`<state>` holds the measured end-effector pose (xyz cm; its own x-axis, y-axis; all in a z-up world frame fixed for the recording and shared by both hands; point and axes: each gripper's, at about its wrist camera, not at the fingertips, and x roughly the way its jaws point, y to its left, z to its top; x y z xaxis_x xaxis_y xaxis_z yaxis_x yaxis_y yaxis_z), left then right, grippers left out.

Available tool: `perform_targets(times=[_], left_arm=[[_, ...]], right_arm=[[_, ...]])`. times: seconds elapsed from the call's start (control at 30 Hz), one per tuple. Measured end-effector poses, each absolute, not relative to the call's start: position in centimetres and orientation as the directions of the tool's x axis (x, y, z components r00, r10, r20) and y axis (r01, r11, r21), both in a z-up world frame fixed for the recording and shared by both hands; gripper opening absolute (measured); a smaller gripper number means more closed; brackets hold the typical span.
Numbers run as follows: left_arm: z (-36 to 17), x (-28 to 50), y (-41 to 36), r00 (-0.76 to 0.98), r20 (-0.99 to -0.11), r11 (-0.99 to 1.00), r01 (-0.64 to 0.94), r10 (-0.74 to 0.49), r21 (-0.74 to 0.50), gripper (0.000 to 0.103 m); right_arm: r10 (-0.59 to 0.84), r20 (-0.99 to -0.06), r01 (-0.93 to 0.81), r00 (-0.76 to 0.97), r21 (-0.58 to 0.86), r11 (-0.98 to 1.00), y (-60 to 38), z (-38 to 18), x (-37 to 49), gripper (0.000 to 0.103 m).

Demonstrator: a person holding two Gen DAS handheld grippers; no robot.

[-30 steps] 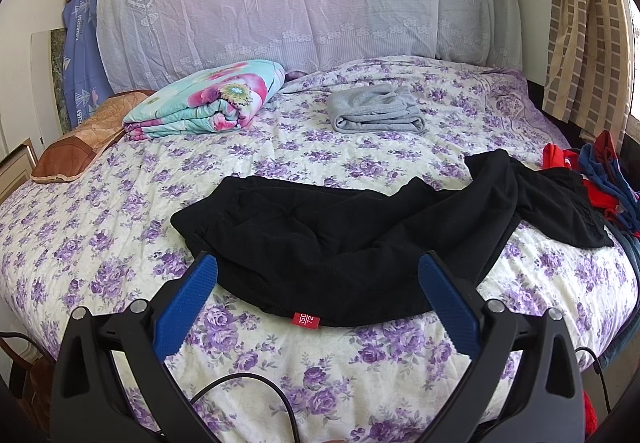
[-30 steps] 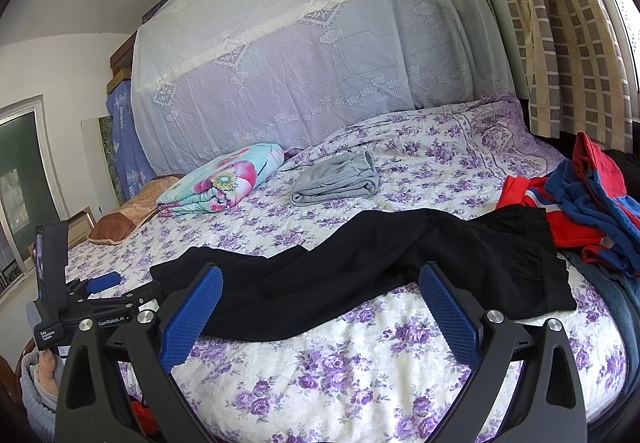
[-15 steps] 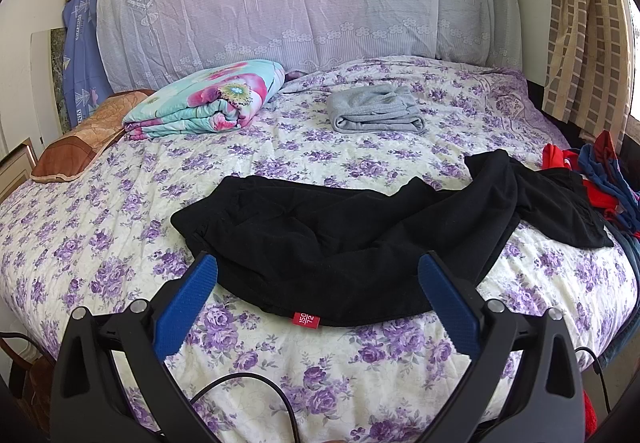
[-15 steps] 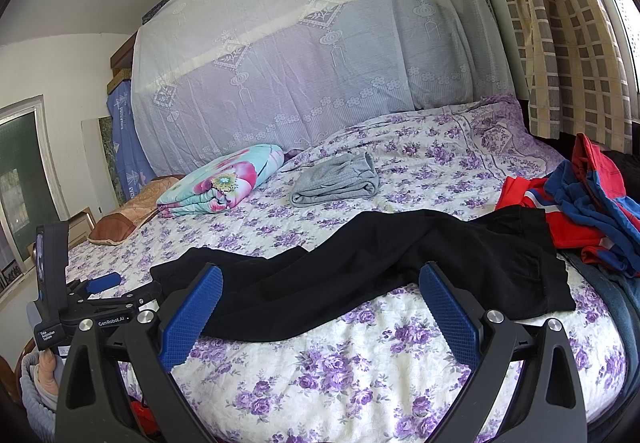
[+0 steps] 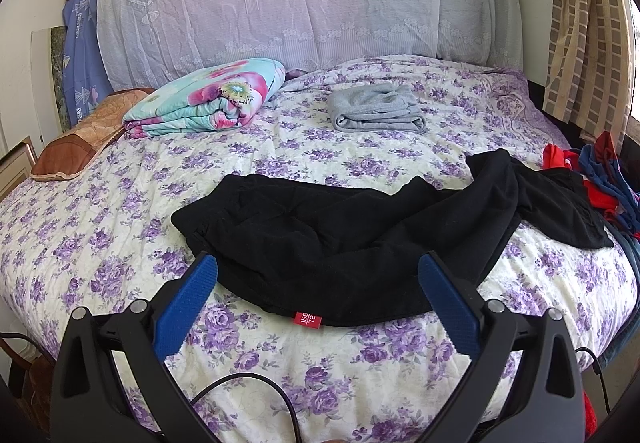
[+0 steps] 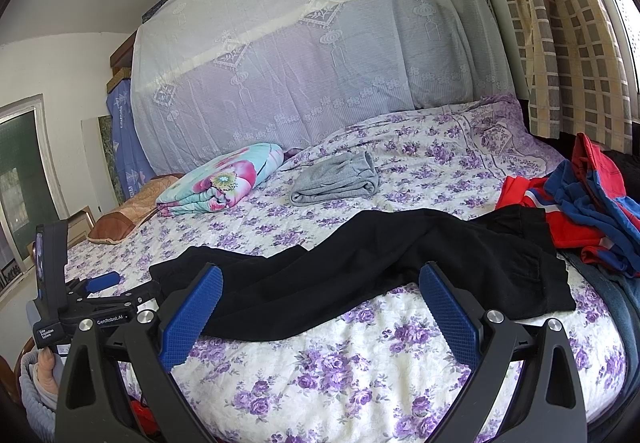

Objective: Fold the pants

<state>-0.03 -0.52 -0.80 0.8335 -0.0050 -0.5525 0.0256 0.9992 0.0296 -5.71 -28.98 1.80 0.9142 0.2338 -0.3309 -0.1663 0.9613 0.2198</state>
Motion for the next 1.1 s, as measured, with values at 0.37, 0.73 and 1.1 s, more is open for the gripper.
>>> perform_targets(times=[0.37, 0.73, 1.1], left_arm=[[-7.2, 6.6, 8.5, 0.645, -0.735, 0.945, -0.059, -0.211, -0.323, 0.098], [-10.3, 11.5, 11.4, 0.57, -0.76, 0.852, -0.185, -0.313, -0.49, 0.098], [-9.3, 17.3, 12.1, 0.608, -0.72, 0.829, -0.175, -0.334, -0.532, 0.045]], right_arm=[[0.326, -0.498, -0.115, 0.804, 0.409, 0.905, -32.2, -2.9, 1.4, 0.099], [0.489, -0.606, 0.022, 0.627, 0.642, 0.767, -34.3, -9.1, 12.3, 0.099], [0.52, -0.568, 0.033, 0.638, 0.694, 0.719, -35.6, -10.5, 14.8, 0.099]])
